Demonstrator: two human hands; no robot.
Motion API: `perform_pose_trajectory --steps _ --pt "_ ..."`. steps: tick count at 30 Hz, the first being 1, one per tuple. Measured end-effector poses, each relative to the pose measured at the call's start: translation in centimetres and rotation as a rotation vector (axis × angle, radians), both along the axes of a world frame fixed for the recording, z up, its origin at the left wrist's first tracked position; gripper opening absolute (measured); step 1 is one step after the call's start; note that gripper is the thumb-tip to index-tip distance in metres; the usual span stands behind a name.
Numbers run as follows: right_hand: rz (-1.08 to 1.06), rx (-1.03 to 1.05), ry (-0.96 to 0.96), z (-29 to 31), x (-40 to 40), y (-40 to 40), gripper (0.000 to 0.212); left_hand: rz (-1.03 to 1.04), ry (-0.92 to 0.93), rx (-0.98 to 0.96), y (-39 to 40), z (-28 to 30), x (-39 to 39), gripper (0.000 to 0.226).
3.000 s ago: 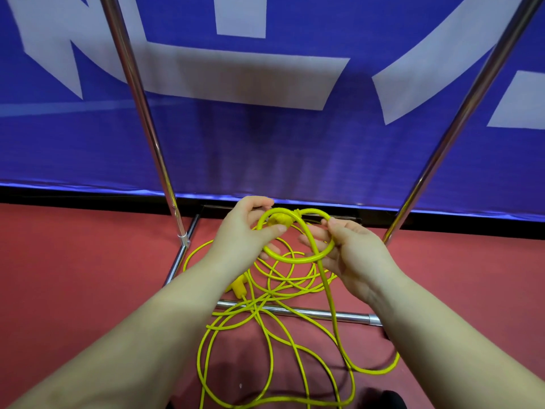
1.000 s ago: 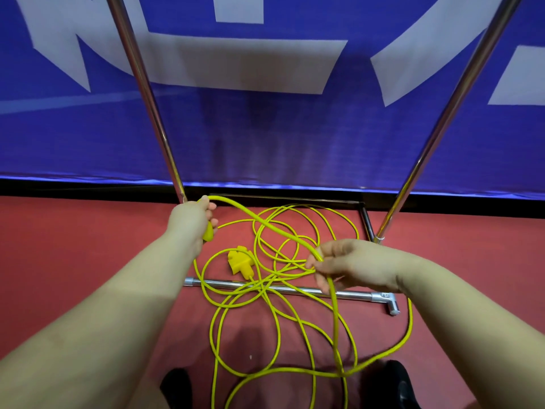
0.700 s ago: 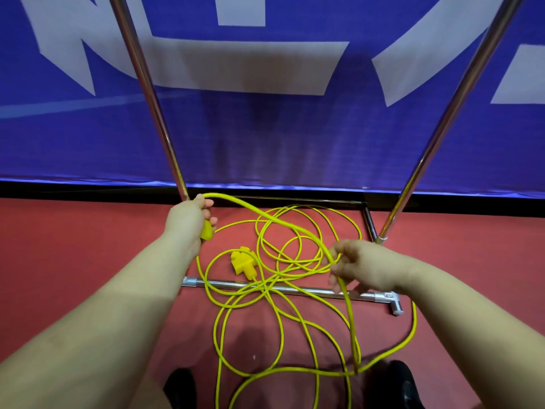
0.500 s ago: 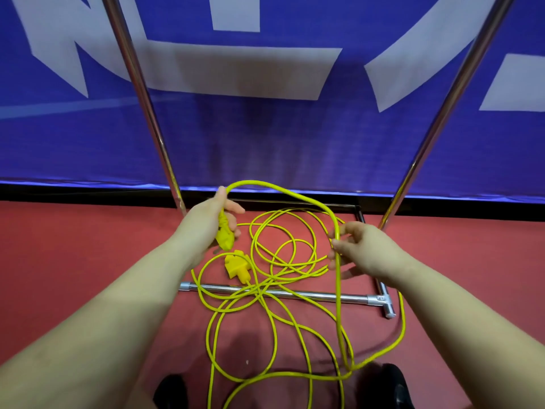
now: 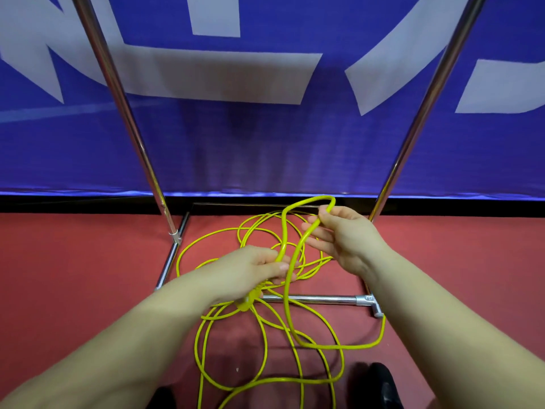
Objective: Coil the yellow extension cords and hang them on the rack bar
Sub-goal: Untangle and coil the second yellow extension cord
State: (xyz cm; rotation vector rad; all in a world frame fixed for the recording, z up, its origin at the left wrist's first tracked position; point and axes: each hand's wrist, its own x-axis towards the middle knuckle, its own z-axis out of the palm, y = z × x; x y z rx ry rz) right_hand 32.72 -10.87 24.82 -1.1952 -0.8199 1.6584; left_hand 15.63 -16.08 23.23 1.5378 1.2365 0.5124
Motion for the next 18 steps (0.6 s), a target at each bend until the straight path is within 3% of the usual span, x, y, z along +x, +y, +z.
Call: perform_pose_trajectory --steps 3,7,10,14,16,18 --pt "-0.033 0.054 0.048 0.0 -0.5 0.1 0.012 0.037 -0.066 -0.015 0.2 -0.1 0.4 0.017" --pt "-0.012 0.104 0.111 0.2 -1.2 0.2 0.011 0.051 0.012 0.047 0.8 -0.6 -0.1 0.015" --pt "0.067 0.032 0.042 0.1 -1.7 0.1 0.024 0.108 -0.008 0.078 1.2 -0.8 -0.3 0.017" --pt "-0.064 -0.096 0.028 0.2 -0.9 0.8 0.039 0.109 0.047 0.085 1.5 -0.2 -1.4 0.018" --pt "-0.115 -0.169 -0.039 -0.1 0.0 1.3 0.043 0.112 0.106 0.131 1.8 -0.2 -2.5 0.021" --pt "-0.106 -0.174 -0.255 -0.8 0.4 1.6 0.052 0.101 0.182 0.176 2.1 -0.5 -3.6 0.021"
